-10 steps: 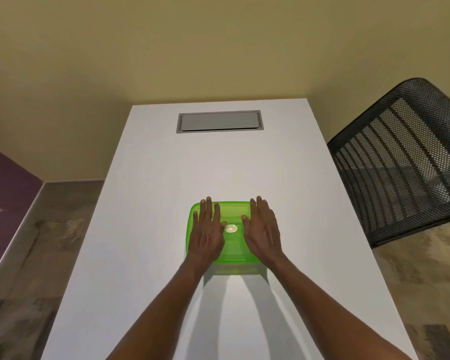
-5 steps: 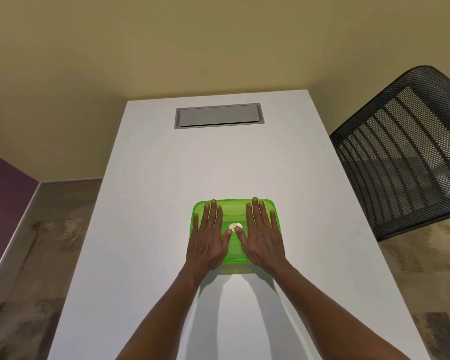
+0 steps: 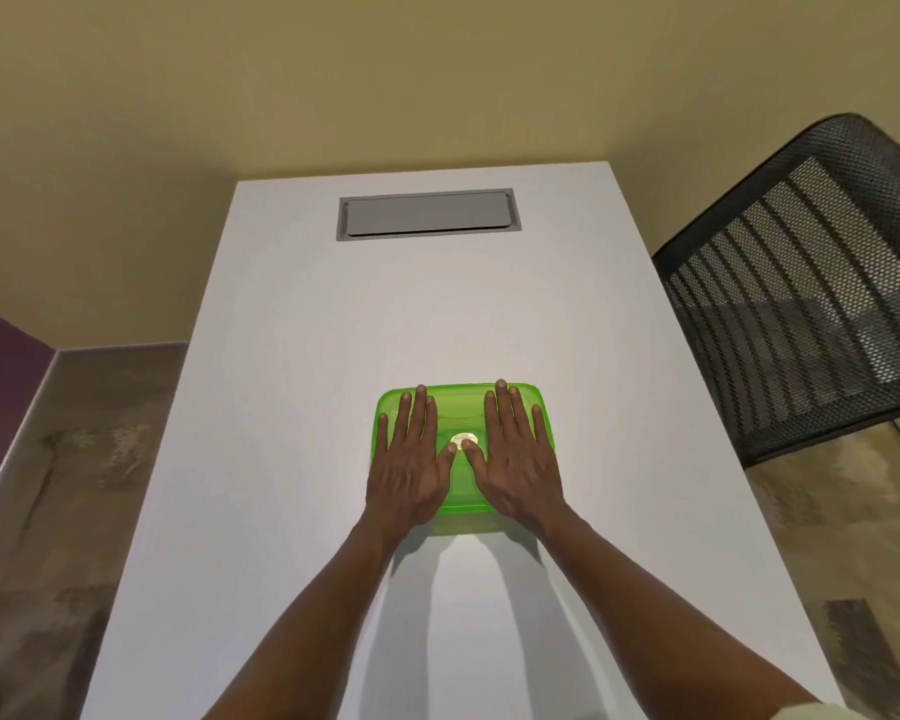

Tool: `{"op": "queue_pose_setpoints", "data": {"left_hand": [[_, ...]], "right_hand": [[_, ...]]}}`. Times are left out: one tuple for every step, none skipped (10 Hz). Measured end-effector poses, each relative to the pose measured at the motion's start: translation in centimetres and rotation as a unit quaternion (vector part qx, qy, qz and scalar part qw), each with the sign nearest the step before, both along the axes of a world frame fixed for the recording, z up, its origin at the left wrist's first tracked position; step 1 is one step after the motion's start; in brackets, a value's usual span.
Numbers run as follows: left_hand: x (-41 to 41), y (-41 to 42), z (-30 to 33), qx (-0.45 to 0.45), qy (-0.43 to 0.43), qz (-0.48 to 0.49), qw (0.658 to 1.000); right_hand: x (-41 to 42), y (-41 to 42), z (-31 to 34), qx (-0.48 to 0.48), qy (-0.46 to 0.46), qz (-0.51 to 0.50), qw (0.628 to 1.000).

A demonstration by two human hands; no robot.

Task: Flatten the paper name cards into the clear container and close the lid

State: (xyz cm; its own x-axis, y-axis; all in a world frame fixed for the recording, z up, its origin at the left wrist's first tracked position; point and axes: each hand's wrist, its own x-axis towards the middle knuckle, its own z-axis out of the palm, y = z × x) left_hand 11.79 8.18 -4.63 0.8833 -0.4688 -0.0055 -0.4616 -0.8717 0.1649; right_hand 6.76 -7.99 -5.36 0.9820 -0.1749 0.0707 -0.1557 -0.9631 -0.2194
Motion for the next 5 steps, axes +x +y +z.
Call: {"op": "queue_pose_setpoints", "data": {"left_hand": [[-0.1,0.1,0.3,-0.004,0.015,-0.003,1.0],[0.0,0.1,0.8,-0.015,0.04,-0.008,0.999],[0.3,0.1,1.4,-0.034,0.04,-0.01,0.999],[1.1,0.0,3.8,-0.044,0.013,-0.009,0.999],[2.0,-0.6,6.7,-0.06,-0.035,-0.014,0.997]], "right_hand": [[0.1,0.0,0.0,0.0,0.013,0.001,1.0],[0.2,0.0,0.4,0.002,0.026,-0.001,1.0],[0.4,-0.1,1.1,-0.01,0.0,0.004,1.0],[0.8,-0.1,3.5,-0.008,-0.038,0.003,0.999],[1.6,-0.5,5.6,-0.01,-0.077,-0.002,0.997]]}}
